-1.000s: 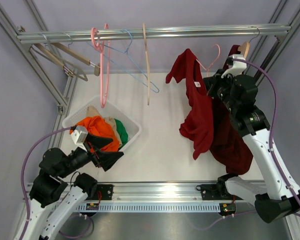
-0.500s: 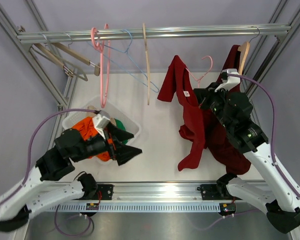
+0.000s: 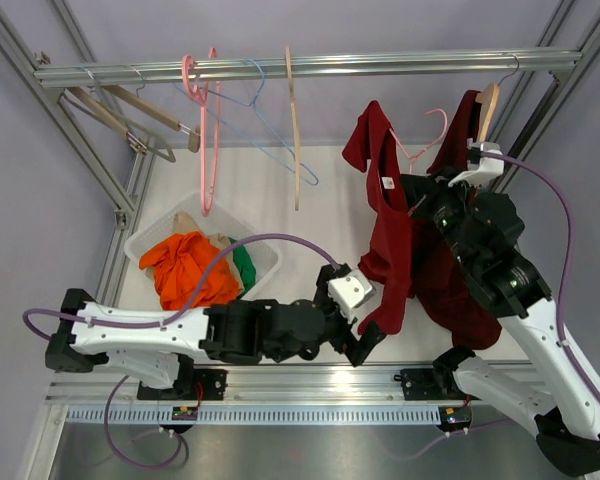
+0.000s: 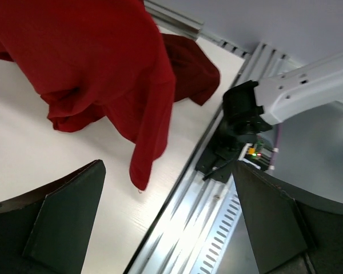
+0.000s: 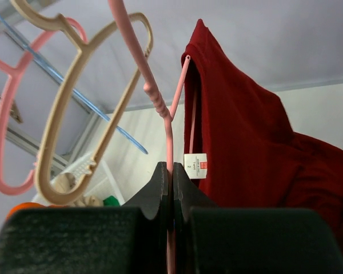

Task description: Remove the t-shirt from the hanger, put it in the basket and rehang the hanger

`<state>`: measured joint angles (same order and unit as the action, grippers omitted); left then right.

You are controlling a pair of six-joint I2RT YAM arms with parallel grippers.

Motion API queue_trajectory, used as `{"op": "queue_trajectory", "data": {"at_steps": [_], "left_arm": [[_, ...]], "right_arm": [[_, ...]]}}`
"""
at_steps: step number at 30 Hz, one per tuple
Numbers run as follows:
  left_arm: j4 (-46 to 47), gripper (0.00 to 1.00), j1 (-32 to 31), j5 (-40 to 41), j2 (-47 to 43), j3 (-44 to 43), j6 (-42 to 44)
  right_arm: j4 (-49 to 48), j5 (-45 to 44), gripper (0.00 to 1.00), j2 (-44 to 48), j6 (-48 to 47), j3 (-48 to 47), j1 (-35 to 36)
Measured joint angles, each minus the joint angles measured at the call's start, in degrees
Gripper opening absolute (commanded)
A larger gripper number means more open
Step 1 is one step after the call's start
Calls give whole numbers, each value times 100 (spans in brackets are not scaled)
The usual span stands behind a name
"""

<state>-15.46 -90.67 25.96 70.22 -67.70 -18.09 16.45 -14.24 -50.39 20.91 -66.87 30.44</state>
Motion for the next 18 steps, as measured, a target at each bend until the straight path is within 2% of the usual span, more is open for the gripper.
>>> {"op": "queue_trajectory", "data": {"at_steps": [9,11,15,16,17,18], "left_arm": [[409,98,-35,444,1062,-636,337],[520,91,-35,428,1187,-737,363],[656,37,-37,409,1342,-813,461],[678,7,-37,393,1355,-813,459],[704,0,-39,372,1368,-813,455],[728,0,-50,358,1375,-813,481]], "right_arm": [[4,507,0,743,544,-57,7],[11,614,0,828,627,-98,15],[13,863,0,909,756,-166,22],[13,933,0,907,782,-190,22],[15,970,0,894,800,-223,22],[15,1010,0,863,809,-273,24]]}}
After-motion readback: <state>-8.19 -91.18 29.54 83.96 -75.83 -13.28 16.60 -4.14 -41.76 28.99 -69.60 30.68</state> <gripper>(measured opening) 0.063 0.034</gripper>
